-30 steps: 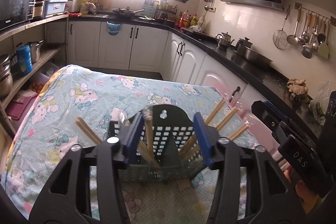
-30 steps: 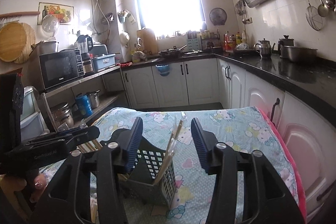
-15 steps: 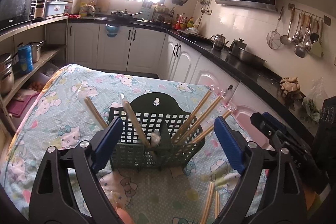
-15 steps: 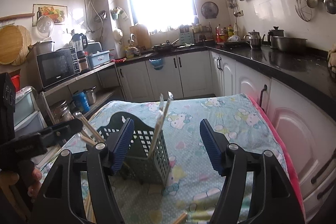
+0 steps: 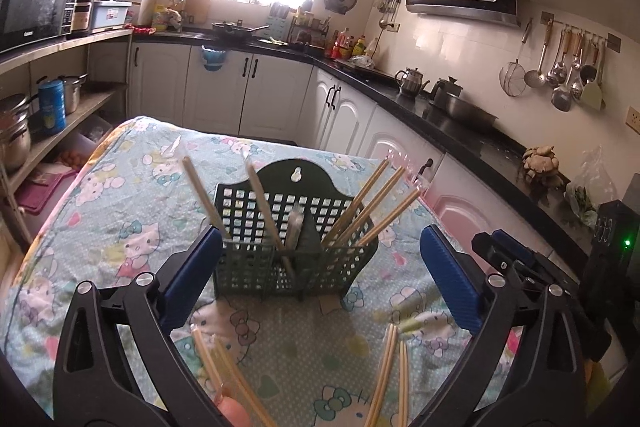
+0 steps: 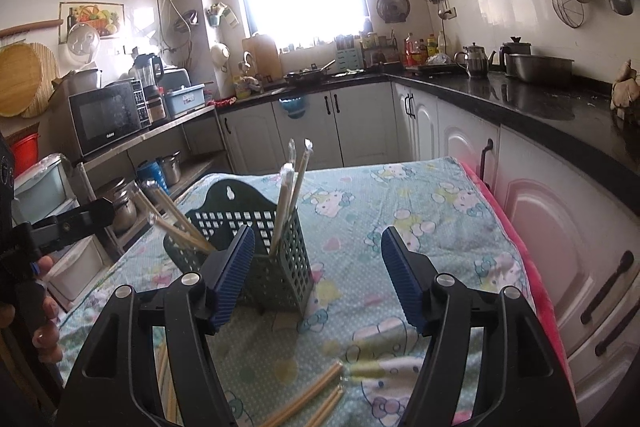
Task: Organize utensils
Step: 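Open both tools and withdraw them from the caddy over the loose chopsticks, then lower both tools onto the loose chopsticks and close each on one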
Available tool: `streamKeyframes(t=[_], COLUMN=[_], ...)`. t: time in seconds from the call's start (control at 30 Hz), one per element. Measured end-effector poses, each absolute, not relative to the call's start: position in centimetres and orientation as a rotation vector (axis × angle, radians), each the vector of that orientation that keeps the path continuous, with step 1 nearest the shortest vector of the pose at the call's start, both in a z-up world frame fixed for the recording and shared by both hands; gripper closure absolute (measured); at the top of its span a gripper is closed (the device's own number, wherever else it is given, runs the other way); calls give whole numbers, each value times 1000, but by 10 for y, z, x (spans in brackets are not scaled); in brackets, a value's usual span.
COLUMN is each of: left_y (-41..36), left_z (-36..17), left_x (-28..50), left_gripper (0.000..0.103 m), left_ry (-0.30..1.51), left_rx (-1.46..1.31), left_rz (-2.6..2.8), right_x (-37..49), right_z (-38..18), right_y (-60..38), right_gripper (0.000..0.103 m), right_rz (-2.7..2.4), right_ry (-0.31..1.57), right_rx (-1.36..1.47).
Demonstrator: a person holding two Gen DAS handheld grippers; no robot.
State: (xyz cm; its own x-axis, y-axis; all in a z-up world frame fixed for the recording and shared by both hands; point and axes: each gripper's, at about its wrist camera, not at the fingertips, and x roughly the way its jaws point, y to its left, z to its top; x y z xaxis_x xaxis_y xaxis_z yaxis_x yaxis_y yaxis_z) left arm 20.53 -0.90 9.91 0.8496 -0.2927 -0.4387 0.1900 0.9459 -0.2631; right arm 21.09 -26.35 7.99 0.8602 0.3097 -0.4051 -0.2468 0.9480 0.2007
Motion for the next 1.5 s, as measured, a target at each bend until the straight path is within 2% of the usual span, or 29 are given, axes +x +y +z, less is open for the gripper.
streamKeyframes(t=[0.83, 1.5], left_y=[13, 41], left_z=[50, 6], left_x=[181, 164], left_gripper=[12, 12], left_ry=[606, 706], left_rx=[-234, -230], left_rz=[-174, -60], right_x=[186, 187], right_z=[48, 4], right_y=[-255, -214], right_gripper=[39, 36], right_rz=[341, 454], right_ry=[548, 712], right_rx=[135, 73])
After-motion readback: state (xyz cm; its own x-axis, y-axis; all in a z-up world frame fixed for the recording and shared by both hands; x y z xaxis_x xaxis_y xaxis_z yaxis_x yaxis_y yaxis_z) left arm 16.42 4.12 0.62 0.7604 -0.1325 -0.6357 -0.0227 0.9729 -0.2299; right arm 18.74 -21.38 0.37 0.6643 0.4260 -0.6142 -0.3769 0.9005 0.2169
